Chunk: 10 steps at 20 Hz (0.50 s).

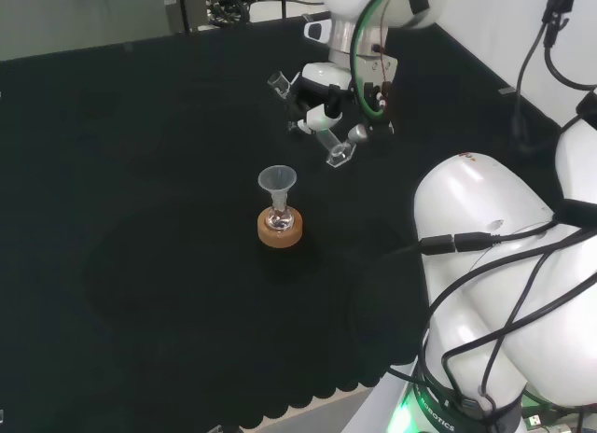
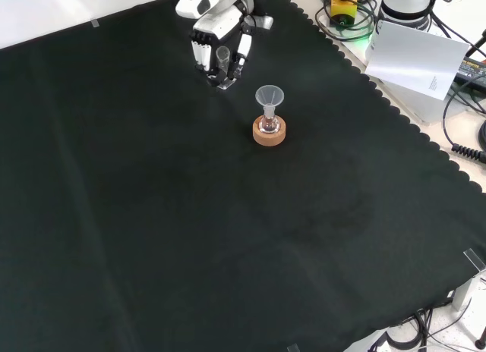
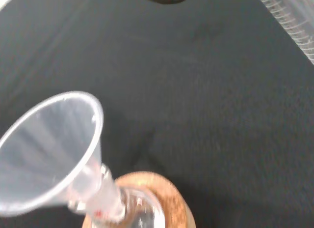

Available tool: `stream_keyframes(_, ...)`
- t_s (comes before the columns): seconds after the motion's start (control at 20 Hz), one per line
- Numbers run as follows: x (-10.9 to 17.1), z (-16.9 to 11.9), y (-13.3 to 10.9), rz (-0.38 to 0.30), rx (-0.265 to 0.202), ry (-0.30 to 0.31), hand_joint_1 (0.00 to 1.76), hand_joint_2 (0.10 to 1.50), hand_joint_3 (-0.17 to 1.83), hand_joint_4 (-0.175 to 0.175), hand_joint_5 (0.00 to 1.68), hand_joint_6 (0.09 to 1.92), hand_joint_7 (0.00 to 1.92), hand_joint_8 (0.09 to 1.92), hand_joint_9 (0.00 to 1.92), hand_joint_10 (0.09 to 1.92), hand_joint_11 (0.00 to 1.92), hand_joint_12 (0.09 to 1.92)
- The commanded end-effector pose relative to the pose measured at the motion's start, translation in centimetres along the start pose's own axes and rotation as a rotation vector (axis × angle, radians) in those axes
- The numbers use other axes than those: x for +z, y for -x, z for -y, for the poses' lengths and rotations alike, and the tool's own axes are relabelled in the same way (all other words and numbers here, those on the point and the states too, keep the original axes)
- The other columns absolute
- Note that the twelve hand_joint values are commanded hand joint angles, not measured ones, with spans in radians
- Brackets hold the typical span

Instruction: Put the graduated cylinder back on the table.

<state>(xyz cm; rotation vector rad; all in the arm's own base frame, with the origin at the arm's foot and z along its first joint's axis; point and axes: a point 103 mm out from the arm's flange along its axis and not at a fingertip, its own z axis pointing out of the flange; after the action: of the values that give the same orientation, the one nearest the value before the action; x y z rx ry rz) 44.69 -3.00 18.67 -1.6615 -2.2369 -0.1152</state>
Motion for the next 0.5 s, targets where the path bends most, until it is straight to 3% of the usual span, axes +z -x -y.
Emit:
stream_keyframes(0.05, 0.2, -2.5, -0.6, -0.096, -0.01, 0.192, 1.15, 1.14, -0.02, -0.175, 0.97, 1.05, 1.26, 0.27, 1.44, 0.09, 1.31, 0.69)
stream_keyframes(0.5, 1.9, -5.3, 0.1, -0.206, -0.015, 0.271, 1.15, 1.14, -0.02, -0.175, 0.96, 1.05, 1.26, 0.27, 1.44, 0.09, 1.3, 0.69)
